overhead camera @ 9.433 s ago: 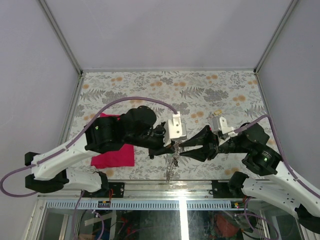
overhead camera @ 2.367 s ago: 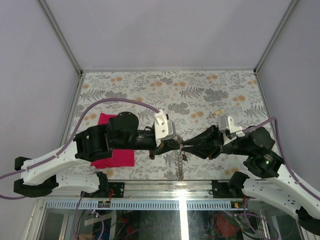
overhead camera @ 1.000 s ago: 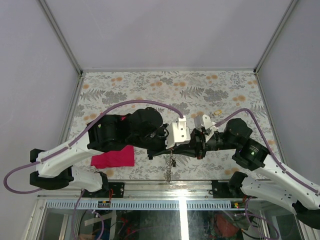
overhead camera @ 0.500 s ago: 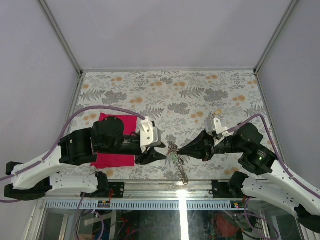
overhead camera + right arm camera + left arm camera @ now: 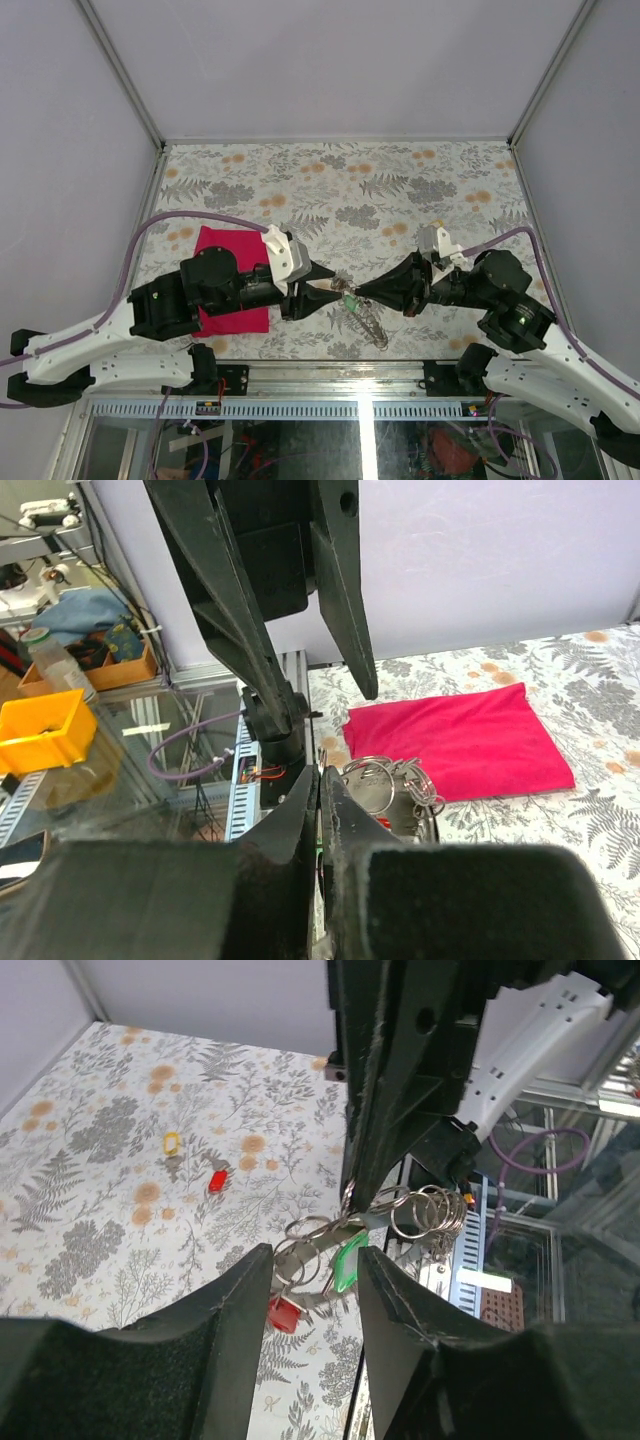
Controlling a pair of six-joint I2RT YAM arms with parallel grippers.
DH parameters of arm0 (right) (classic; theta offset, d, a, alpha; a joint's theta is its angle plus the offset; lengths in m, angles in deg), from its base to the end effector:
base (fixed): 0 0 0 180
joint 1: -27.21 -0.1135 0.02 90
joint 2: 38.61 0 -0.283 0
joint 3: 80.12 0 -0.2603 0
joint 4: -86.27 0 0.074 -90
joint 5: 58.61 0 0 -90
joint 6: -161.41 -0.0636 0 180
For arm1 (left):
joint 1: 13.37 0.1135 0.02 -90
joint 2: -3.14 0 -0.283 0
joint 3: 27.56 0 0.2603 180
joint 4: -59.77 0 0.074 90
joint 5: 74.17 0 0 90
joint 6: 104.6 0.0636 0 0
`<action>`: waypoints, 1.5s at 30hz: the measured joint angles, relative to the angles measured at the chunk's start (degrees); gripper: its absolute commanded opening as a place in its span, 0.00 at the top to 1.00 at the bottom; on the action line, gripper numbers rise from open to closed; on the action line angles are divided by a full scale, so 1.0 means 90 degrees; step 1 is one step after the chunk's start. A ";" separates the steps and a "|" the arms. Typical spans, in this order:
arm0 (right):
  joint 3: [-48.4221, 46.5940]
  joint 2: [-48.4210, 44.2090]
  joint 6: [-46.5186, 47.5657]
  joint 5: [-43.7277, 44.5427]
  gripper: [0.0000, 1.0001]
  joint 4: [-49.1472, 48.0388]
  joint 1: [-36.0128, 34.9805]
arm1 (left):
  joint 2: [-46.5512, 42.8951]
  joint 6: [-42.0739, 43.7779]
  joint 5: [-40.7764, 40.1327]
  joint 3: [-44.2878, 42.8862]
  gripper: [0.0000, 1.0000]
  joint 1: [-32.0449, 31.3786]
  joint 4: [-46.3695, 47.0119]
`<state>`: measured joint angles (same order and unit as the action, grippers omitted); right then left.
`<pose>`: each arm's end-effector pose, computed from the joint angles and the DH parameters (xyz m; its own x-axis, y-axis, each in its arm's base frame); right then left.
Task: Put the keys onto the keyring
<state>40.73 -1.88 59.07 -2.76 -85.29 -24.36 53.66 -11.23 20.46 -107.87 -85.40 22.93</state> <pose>0.0694 0.1449 0.4126 -0.0642 0.2036 -0.9769 -0.9962 0.0452 0.0749 0.0575 -0.1940 0.4444 0.0194 0.1301 -0.9913 0.9734 0.2240 0.0484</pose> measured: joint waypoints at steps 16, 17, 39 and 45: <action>0.0172 -0.0267 -0.0304 0.1438 1.00 -0.0049 0.0000 | -0.0367 -0.0614 -0.1921 0.1384 0.30 0.0000 0.1161; 0.0172 -0.0282 -0.0325 0.1508 1.00 -0.0053 0.0000 | -0.0374 -0.0641 -0.2028 0.1474 0.30 0.0002 0.1273; 0.0175 -0.0556 -0.0612 0.1428 1.00 -0.1037 0.0000 | -0.0695 -0.2273 -0.2409 0.3339 0.18 0.0002 0.4158; 0.0214 -0.0556 -0.0680 0.1222 1.00 -0.1287 0.0000 | -0.0452 -0.2567 -0.1977 0.3359 0.17 0.0000 0.4614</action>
<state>42.66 -6.89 52.95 8.24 -96.87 -24.36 49.60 -34.33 2.66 -77.64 -85.40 64.46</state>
